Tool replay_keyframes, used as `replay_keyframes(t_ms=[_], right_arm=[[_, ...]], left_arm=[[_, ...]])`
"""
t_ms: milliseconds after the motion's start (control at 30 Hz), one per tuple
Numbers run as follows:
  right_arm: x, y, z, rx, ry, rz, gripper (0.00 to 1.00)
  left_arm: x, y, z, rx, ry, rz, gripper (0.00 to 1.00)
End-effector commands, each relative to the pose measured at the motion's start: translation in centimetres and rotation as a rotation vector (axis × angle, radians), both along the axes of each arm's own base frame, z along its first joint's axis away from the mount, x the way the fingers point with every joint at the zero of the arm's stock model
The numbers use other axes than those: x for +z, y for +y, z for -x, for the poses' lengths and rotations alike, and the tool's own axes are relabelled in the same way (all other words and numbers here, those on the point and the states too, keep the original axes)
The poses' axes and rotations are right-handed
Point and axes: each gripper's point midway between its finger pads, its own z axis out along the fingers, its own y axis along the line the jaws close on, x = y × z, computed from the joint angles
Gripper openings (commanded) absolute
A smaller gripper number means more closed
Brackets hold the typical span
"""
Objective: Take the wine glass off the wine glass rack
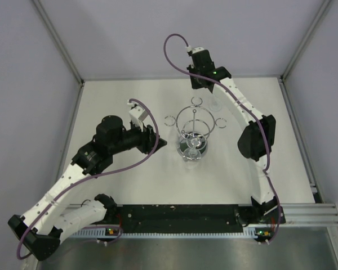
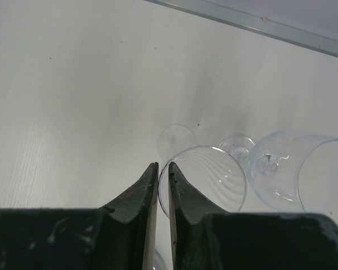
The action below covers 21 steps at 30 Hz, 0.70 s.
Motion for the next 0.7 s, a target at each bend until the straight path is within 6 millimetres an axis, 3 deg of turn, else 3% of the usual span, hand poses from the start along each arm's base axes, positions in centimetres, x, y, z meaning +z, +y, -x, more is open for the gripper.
replay_keyframes(t_ms=[0,267,667], right_arm=[[0.1,-0.2,-1.0,-0.028,-0.025,-0.019,0.17],[2.4,-0.2,-0.6,-0.028,-0.061,-0.053,0.43],[10.7,-0.9,1.0,-0.030,-0.211,-0.131,0.56]], left_arm=[[0.6,0.0,-0.2,-0.002,-0.033,0.014,0.53],[0.5,-0.1,-0.3,0.001,-0.030,0.010,0.53],[0.1,0.1,-0.8,0.025,-0.024,-0.005,0.53]])
